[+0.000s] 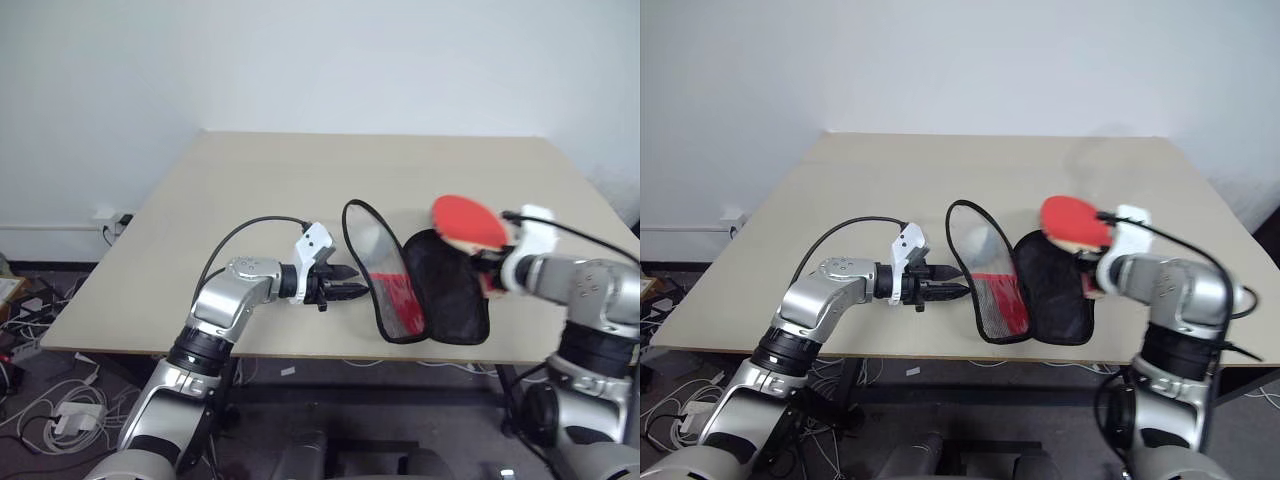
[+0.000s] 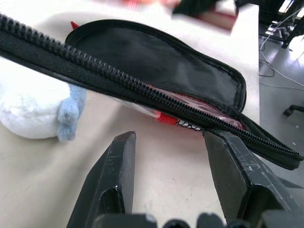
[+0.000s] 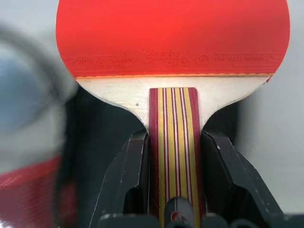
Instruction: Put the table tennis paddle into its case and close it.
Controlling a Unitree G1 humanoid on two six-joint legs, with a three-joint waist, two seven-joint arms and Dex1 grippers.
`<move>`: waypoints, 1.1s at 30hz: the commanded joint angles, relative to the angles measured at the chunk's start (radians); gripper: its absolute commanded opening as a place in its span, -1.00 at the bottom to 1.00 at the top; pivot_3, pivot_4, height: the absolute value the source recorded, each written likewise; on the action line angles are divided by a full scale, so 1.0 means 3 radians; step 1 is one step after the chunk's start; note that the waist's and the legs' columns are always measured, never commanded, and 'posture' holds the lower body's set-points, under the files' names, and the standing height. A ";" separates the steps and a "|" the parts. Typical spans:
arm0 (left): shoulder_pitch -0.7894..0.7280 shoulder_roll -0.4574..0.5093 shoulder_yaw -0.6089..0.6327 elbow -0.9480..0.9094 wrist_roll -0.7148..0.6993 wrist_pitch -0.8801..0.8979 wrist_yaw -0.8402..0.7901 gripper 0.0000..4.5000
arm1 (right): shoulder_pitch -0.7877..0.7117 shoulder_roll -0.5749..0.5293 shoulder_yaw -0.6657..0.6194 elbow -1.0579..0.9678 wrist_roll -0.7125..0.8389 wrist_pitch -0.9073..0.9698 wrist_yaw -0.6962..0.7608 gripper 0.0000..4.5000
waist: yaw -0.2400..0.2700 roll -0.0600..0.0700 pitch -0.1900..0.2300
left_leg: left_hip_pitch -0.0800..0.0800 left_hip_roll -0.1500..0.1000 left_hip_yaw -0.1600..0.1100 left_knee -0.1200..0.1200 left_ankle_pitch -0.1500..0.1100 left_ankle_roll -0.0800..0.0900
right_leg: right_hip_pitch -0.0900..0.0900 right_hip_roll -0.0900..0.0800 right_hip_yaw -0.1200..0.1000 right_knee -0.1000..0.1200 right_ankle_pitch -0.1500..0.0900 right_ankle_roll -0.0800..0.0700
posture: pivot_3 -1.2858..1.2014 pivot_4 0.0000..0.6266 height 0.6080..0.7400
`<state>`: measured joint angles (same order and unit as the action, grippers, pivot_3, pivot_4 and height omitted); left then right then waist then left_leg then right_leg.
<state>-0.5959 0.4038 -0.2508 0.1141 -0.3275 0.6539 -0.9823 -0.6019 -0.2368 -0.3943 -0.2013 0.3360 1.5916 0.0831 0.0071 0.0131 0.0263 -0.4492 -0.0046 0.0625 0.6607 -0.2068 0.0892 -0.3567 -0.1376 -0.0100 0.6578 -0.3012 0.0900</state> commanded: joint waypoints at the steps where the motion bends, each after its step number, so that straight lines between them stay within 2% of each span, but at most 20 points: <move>1: -0.0108 -0.0005 0.0043 -0.0007 0.0011 -0.0087 -0.0028 0.04 | 0.0040 0.0125 -0.0105 -0.0310 -0.0156 0.0009 -0.0178 -0.47 | 0.0008 0.0000 0.0000 | 0.0000 -0.0002 0.0000 0.0000 0.0000 0.0000 | 0.0000 -0.0001 -0.0001 0.0000 0.0000 0.0000 | 0.03 -1.00 0.61; 4: -0.0119 -0.0011 0.0040 0.0019 0.0013 -0.0102 -0.0034 0.04 | 0.0176 0.0345 -0.0113 -0.0366 -0.0264 0.0046 -0.0285 -0.47 | 0.0000 -0.0001 -0.0001 | 0.0000 -0.0006 0.0001 0.0000 -0.0005 -0.0011 | 0.0000 0.0001 -0.0002 0.0000 0.0000 0.0000 | 0.03 -1.00 0.61; 7: -0.0139 -0.0023 0.0040 0.0049 0.0015 -0.0111 -0.0033 0.04 | 0.0251 0.0415 -0.0118 -0.0461 -0.0312 0.0049 -0.0303 -0.47 | -0.0013 0.0001 0.0000 | 0.0000 -0.0005 0.0001 -0.0004 -0.0003 -0.0018 | -0.0003 0.0004 -0.0002 0.0001 0.0000 0.0000 | 0.03 -1.00 0.61; 19: -0.0188 -0.0048 0.0012 0.0172 0.0071 -0.0194 -0.0072 0.04 | 0.0483 0.0403 -0.0089 -0.0506 -0.0420 0.0009 -0.0242 -0.47 | -0.0013 0.0001 0.0000 | 0.0001 -0.0005 0.0001 -0.0005 -0.0003 -0.0019 | -0.0001 0.0004 -0.0005 0.0000 0.0000 0.0000 | 0.03 -1.00 0.61; 32: -0.0219 -0.0051 0.0040 0.0222 0.0101 -0.0225 -0.0079 0.04 | 0.0646 0.0438 0.0126 -0.0541 -0.0468 -0.0052 -0.0230 -0.47 | -0.0014 0.0000 0.0000 | 0.0001 -0.0005 0.0000 -0.0005 -0.0003 -0.0019 | -0.0001 0.0004 -0.0006 -0.0001 0.0000 0.0000 | 0.03 -1.00 0.61; 33: -0.0221 -0.0054 0.0040 0.0226 0.0103 -0.0228 -0.0078 0.04 | 0.0659 0.0421 0.0155 -0.0543 -0.0474 -0.0073 -0.0223 -0.31 | -0.0014 0.0000 0.0000 | 0.0001 -0.0005 -0.0001 -0.0005 -0.0003 -0.0019 | -0.0001 0.0004 -0.0006 -0.0001 0.0000 0.0000 | 0.03 -1.00 0.61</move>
<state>-0.6329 0.3867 -0.2536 0.1910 -0.3023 0.6068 -1.0035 -0.4150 -0.0999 -0.3519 -0.3371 0.2033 1.5701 0.0184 0.0030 0.0132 0.0262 -0.4490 -0.0061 0.0621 0.6593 -0.2077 0.0834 -0.3569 -0.1363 -0.0118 0.6576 -0.3013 0.0900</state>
